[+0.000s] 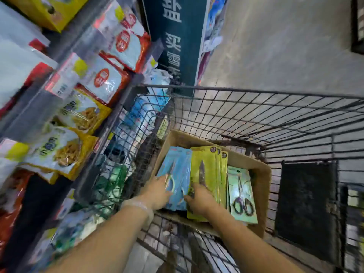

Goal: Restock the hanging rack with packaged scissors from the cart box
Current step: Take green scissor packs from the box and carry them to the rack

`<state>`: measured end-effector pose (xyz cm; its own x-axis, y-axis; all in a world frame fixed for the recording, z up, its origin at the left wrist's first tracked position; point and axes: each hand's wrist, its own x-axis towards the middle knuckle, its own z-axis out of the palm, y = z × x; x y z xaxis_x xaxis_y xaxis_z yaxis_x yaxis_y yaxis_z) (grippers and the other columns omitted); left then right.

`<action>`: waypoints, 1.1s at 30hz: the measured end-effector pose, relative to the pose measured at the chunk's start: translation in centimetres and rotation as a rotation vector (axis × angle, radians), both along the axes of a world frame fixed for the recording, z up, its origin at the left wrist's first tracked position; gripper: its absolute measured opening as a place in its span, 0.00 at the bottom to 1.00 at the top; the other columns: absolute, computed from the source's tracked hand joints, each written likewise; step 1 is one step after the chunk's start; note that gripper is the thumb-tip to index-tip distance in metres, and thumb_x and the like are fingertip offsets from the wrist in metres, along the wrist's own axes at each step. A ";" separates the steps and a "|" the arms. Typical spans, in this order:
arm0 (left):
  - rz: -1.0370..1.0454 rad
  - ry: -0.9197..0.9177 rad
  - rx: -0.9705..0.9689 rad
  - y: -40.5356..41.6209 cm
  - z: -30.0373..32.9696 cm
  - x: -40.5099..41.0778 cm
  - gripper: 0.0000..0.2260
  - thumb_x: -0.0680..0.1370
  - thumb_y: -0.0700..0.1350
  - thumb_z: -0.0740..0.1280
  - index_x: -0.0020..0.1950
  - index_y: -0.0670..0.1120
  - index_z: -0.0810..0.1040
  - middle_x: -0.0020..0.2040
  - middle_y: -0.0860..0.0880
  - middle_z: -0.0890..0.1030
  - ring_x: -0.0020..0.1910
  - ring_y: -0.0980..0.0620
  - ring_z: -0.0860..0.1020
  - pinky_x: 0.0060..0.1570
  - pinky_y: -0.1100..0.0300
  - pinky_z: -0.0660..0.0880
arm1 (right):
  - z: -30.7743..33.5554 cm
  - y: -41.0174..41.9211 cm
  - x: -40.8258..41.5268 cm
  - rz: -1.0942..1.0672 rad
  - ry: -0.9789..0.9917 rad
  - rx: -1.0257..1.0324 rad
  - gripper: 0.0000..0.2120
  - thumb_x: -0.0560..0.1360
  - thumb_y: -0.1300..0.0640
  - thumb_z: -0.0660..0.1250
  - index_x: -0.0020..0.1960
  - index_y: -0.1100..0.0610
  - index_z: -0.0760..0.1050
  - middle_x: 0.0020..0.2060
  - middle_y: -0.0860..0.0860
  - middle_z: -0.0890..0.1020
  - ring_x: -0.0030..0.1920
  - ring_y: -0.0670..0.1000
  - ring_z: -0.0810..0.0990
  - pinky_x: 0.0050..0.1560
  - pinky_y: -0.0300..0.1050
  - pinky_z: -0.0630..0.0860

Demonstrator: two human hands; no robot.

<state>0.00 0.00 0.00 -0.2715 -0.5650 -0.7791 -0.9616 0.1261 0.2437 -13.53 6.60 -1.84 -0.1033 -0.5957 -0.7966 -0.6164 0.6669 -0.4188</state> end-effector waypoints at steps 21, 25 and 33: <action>0.115 -0.053 -0.109 0.5 -1.4 -0.7 0.25 0.74 0.50 0.69 0.69 0.48 0.67 0.67 0.45 0.68 0.65 0.44 0.70 0.64 0.52 0.70 | -2.1 -1.3 0.7 -0.322 -0.044 -0.061 0.20 0.77 0.50 0.63 0.63 0.61 0.71 0.59 0.57 0.77 0.57 0.56 0.78 0.55 0.48 0.76; -0.041 0.103 -0.248 0.8 -0.2 -3.4 0.20 0.78 0.48 0.64 0.69 0.47 0.68 0.68 0.48 0.67 0.67 0.47 0.66 0.67 0.56 0.64 | -1.4 -0.2 -3.5 -0.437 0.126 -0.247 0.09 0.79 0.55 0.60 0.55 0.57 0.76 0.49 0.53 0.81 0.46 0.51 0.80 0.47 0.48 0.79; 0.121 0.346 0.321 6.8 -1.7 -16.0 0.19 0.80 0.41 0.60 0.71 0.46 0.66 0.67 0.45 0.72 0.64 0.45 0.73 0.64 0.53 0.71 | -6.4 5.3 -14.6 -0.760 0.302 0.194 0.28 0.73 0.52 0.69 0.67 0.63 0.64 0.61 0.61 0.75 0.59 0.63 0.75 0.59 0.56 0.74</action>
<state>-16.04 6.84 -1.74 -0.4926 -0.3546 -0.7948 -0.8203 -0.1160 0.5601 -28.16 11.88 -8.24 -0.6464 -0.1331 -0.7513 -0.0376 0.9890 -0.1428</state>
